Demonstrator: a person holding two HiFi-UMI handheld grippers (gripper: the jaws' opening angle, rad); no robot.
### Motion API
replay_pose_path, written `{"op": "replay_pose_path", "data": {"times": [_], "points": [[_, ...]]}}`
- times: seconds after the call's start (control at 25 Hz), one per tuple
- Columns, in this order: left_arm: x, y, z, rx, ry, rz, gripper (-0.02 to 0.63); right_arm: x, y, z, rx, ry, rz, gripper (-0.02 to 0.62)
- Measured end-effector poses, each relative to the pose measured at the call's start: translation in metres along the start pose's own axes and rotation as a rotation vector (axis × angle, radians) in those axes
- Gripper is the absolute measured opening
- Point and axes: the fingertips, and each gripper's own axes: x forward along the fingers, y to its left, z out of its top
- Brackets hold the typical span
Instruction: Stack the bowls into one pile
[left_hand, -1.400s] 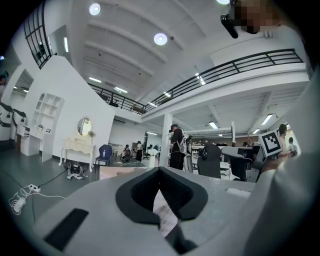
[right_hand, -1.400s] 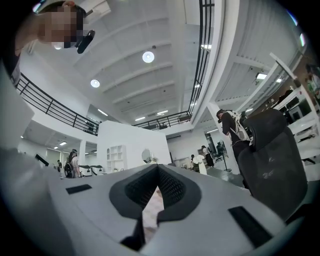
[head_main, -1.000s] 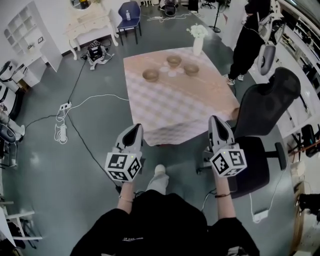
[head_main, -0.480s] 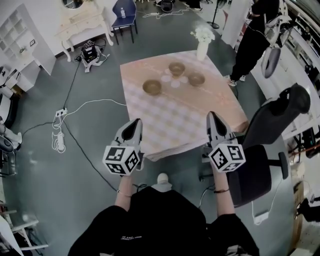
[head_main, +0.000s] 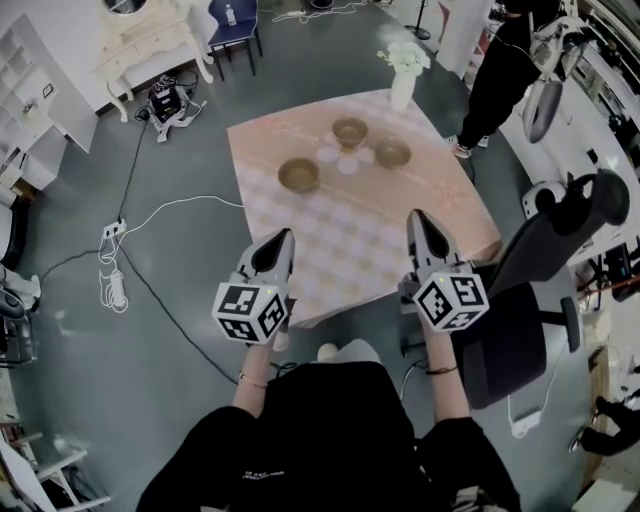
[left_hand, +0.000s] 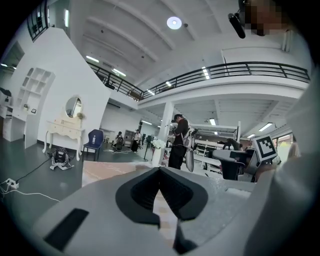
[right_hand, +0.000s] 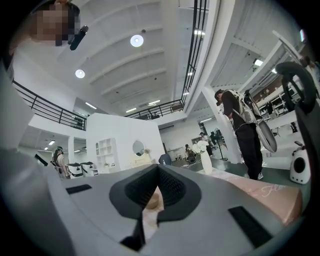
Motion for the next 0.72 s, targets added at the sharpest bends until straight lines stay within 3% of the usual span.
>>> {"op": "replay_pose_path", "data": {"times": [0.72], "points": [[0.113, -0.001, -0.028, -0.062, 0.103, 0.001, -0.003, 0.094, -0.077, -0.018, 0.048, 0.118, 0.049, -0.008]]}}
